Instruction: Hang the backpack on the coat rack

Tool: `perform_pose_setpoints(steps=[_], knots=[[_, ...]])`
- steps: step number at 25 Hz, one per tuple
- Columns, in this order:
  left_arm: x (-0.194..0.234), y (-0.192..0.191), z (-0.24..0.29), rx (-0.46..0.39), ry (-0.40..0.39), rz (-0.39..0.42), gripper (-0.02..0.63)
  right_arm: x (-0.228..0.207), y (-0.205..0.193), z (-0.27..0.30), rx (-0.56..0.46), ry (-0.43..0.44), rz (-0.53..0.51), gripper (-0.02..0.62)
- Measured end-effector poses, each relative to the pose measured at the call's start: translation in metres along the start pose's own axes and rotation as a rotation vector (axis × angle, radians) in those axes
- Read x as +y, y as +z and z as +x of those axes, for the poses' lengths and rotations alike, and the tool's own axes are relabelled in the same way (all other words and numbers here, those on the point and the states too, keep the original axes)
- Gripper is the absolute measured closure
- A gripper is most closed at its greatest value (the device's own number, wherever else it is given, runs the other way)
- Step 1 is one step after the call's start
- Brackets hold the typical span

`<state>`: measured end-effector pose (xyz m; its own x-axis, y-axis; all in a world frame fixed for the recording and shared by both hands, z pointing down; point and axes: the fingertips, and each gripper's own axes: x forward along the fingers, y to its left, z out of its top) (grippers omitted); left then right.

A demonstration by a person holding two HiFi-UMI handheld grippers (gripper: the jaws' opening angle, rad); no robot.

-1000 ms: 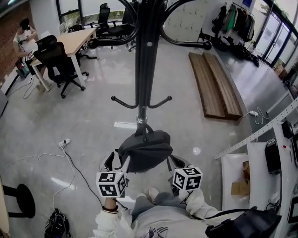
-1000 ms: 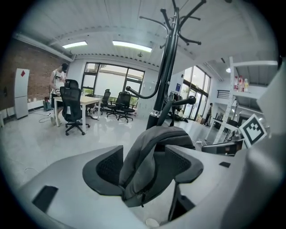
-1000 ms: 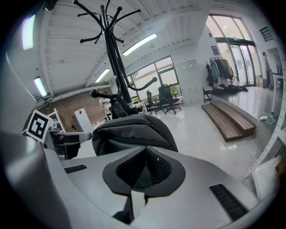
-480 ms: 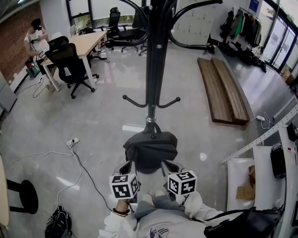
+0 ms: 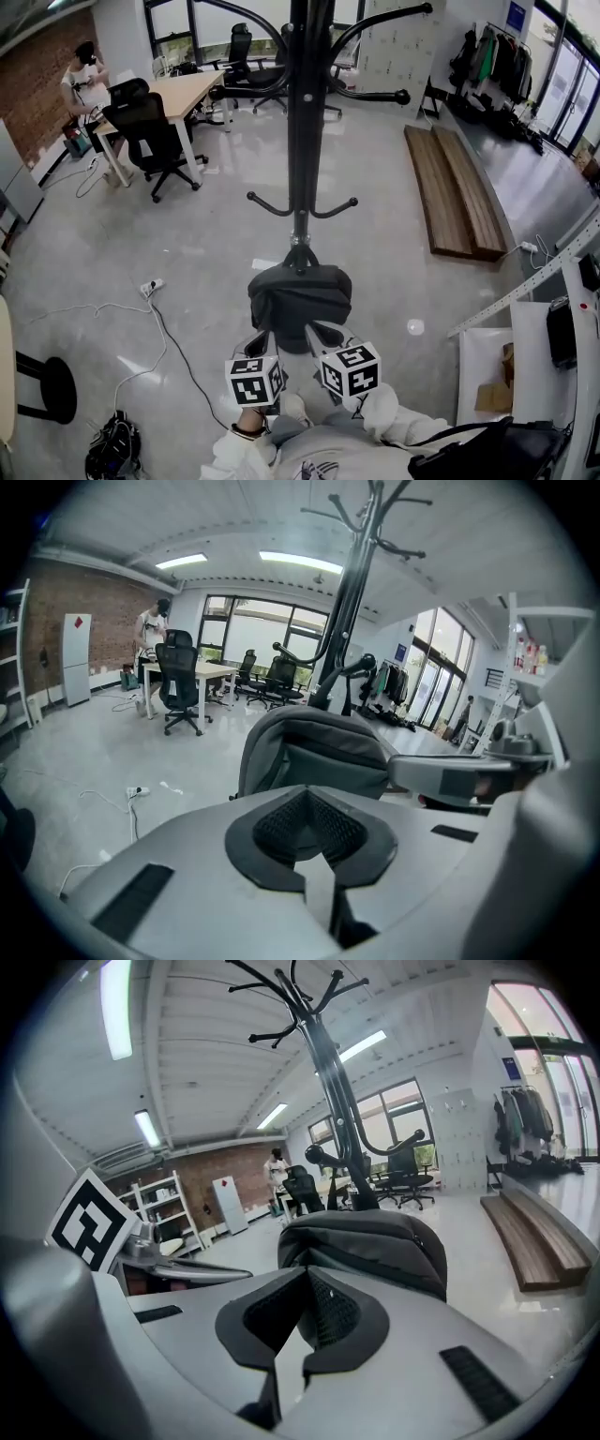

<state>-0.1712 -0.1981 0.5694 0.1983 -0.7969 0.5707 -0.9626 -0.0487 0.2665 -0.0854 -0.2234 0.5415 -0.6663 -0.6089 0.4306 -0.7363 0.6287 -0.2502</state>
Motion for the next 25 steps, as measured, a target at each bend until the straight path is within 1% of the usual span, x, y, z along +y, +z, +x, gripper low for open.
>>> perform_pose_setpoints(steps=[5, 9, 13, 18, 25], knots=[[-0.021, -0.01, -0.013, -0.021, 0.028, -0.026, 0.603, -0.006, -0.015, -0.027, 0.013, 0.016, 0.009, 0.581], [-0.036, -0.023, -0.025, -0.027, 0.087, -0.046, 0.603, -0.009, -0.021, -0.052, 0.008, 0.035, -0.006, 0.581], [-0.049, -0.027, -0.042, -0.058, 0.125, -0.062, 0.603, -0.005, -0.022, -0.069, -0.003, 0.054, -0.032, 0.581], [-0.065, -0.032, -0.067, -0.076, 0.146, -0.064, 0.603, 0.001, -0.026, -0.088, -0.005, 0.064, -0.022, 0.581], [-0.061, -0.048, -0.083, -0.054, 0.155, -0.082, 0.603, 0.018, -0.034, -0.104, -0.008, 0.063, -0.019, 0.581]])
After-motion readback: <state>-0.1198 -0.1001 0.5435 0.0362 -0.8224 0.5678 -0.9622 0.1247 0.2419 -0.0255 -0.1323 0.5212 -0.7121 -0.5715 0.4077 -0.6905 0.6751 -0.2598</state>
